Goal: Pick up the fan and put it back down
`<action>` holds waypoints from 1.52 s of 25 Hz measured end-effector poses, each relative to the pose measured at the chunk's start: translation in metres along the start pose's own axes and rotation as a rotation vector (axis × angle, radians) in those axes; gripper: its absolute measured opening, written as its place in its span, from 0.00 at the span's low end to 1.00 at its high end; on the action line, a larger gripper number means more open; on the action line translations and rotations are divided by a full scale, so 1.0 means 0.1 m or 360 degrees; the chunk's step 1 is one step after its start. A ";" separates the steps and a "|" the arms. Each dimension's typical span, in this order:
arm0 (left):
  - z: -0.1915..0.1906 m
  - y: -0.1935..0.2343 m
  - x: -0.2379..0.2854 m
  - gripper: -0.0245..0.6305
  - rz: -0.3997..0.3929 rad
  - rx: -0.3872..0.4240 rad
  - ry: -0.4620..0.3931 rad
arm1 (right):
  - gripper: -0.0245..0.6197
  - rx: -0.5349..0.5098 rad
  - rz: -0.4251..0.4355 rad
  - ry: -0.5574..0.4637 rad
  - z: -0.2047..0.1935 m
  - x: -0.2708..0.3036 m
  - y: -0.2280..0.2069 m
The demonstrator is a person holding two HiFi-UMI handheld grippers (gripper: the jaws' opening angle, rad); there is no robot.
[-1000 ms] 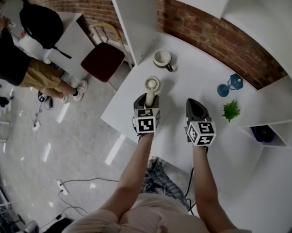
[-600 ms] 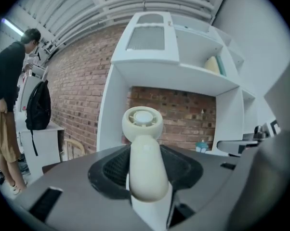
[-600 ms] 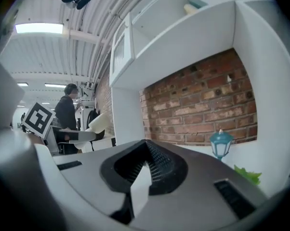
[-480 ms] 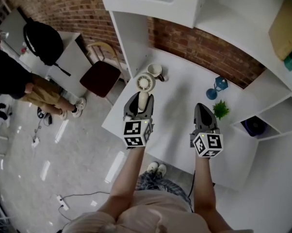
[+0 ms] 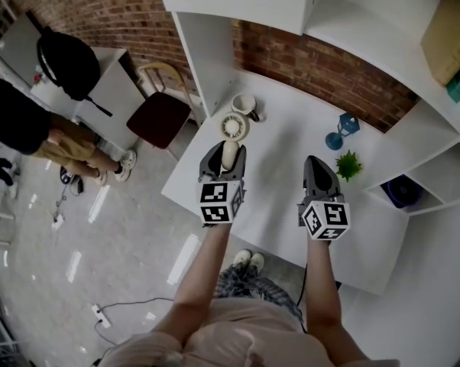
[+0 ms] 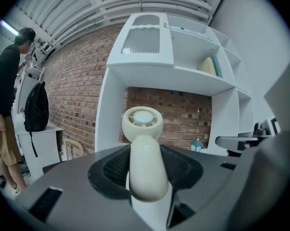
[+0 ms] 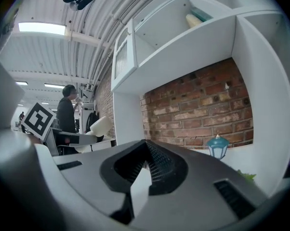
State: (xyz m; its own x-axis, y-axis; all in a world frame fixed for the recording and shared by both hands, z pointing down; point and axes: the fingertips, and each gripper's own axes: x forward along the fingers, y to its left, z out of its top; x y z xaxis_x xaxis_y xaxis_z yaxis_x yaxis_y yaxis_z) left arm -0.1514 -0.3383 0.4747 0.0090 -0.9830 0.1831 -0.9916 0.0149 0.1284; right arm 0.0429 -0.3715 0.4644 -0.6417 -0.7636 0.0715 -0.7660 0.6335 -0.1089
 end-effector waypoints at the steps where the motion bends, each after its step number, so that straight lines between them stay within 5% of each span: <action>1: -0.10 0.00 0.04 0.35 0.0002 -0.0002 0.0038 | 0.06 0.0006 0.0009 0.0026 -0.07 0.05 0.01; 14: -1.72 0.12 0.58 0.35 0.0051 -0.0095 0.0621 | 0.06 0.0129 0.0092 0.0357 -1.12 0.51 0.00; 23: -2.24 0.19 0.62 0.35 0.0062 -0.0057 0.0939 | 0.06 0.0125 0.0108 0.0398 -1.24 0.56 -0.02; 30: -2.31 0.15 0.61 0.37 0.0022 -0.0050 0.0957 | 0.06 0.0140 0.0086 0.0410 -1.29 0.52 -0.11; 33: -2.19 0.15 0.59 0.60 0.0005 -0.0040 0.0851 | 0.06 0.0156 0.0069 0.0414 -1.30 0.50 -0.13; 38: -2.01 0.16 0.55 0.64 -0.0012 -0.0035 0.0718 | 0.06 0.0161 0.0057 0.0416 -1.30 0.50 -0.12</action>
State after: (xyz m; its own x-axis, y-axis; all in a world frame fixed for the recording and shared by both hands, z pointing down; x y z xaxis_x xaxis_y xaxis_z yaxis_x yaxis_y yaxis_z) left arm -0.1412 -0.3553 0.6828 0.0761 -0.8051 0.5882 -0.9884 0.0169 0.1509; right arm 0.0148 -0.4012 0.5983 -0.6661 -0.6747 0.3179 -0.7436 0.6337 -0.2134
